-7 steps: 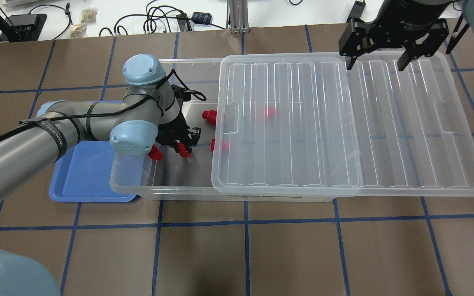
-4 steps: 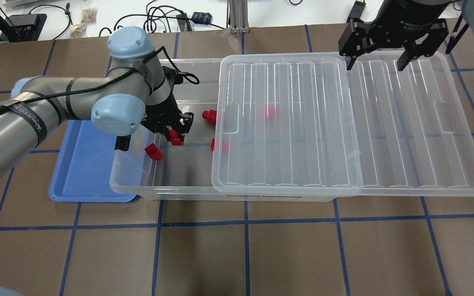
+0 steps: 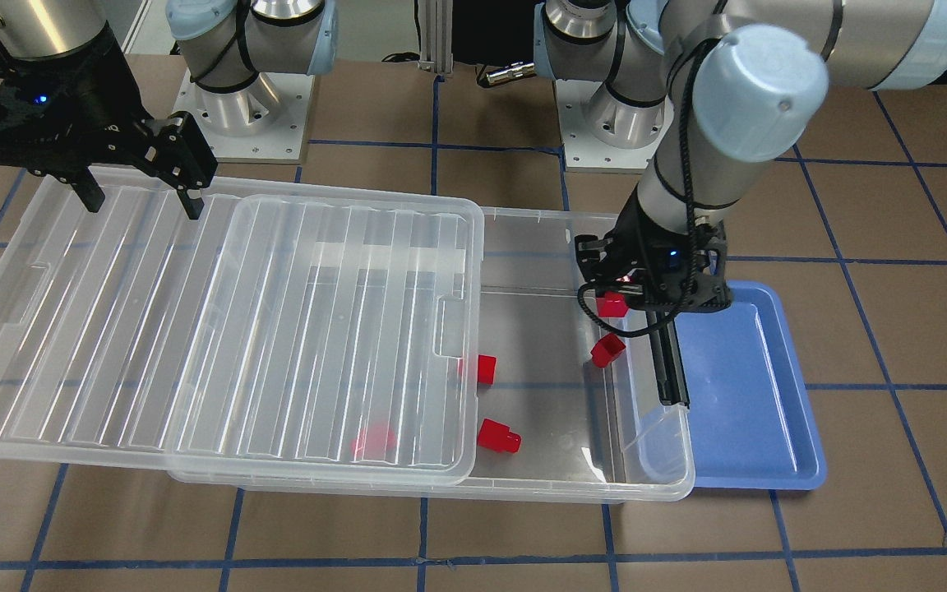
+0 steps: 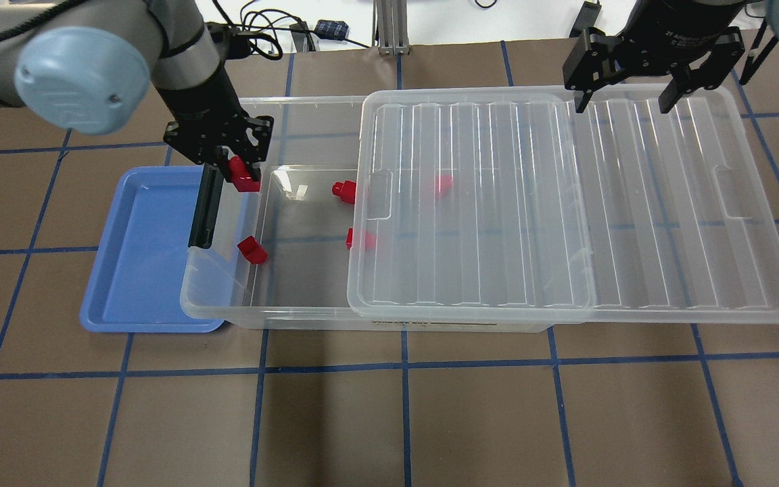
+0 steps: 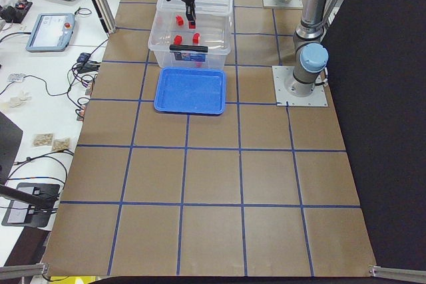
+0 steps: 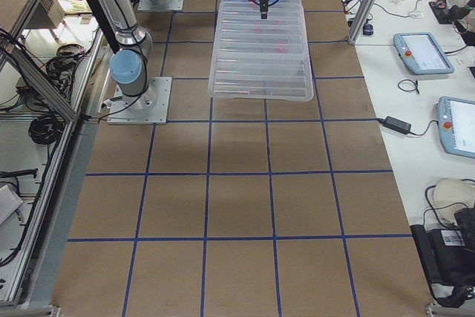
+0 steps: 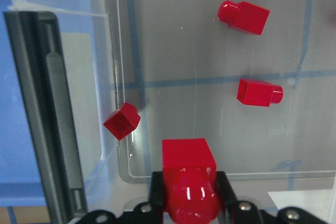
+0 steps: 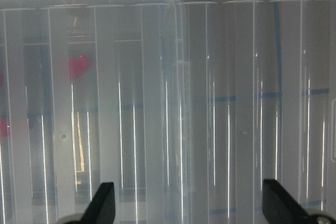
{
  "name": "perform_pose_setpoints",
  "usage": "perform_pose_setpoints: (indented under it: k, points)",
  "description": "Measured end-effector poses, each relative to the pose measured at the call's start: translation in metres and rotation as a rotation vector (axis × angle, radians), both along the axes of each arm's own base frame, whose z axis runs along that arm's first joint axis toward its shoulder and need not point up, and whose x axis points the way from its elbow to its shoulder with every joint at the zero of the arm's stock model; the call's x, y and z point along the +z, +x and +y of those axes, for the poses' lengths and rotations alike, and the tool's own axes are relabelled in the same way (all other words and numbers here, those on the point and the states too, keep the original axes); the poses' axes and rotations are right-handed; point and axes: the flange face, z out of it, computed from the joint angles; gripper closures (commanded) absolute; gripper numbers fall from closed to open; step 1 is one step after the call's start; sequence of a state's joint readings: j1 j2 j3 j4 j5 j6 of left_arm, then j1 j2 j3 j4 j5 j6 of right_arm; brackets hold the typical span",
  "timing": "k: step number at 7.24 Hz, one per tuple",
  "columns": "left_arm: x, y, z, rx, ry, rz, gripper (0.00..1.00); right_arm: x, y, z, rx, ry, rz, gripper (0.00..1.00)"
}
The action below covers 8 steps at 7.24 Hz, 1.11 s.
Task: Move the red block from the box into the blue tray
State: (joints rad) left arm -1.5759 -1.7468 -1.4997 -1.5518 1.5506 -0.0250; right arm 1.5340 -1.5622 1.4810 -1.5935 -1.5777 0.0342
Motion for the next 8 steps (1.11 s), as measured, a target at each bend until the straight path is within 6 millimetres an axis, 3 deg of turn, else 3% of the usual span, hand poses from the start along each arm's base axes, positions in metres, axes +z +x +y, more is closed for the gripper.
perform_pose_setpoints:
  k: [1, 2, 3, 4, 5, 6, 8]
  points:
    - [0.015, 0.042, -0.002, 0.045, -0.014, -0.014, 1.00, -0.001, -0.017, -0.004, -0.015, 0.005, 0.003, 0.00]
    - [0.020, 0.086, -0.003, 0.058, -0.015, -0.034, 1.00, -0.002, -0.050, -0.008, -0.027, 0.014, 0.006, 0.00]
    - [0.015, 0.135, -0.004, 0.047, -0.001, -0.038, 1.00, -0.003, -0.088, -0.011, -0.017, 0.024, 0.013, 0.00]
    - [-0.001, 0.187, -0.003, 0.027, 0.027, -0.021, 1.00, -0.006, -0.128, -0.011, 0.011, 0.034, 0.024, 0.00]
    - [-0.025, 0.224, 0.000, 0.014, 0.046, -0.002, 1.00, -0.011, -0.166, -0.011, 0.045, 0.044, 0.033, 0.00]
    - [-0.055, 0.241, 0.003, 0.002, 0.043, 0.005, 1.00, -0.020, -0.203, -0.010, 0.074, 0.061, 0.035, 0.00]
    - [-0.120, 0.250, 0.003, -0.045, 0.032, 0.012, 1.00, -0.047, -0.269, 0.001, 0.080, 0.094, 0.019, 0.00]
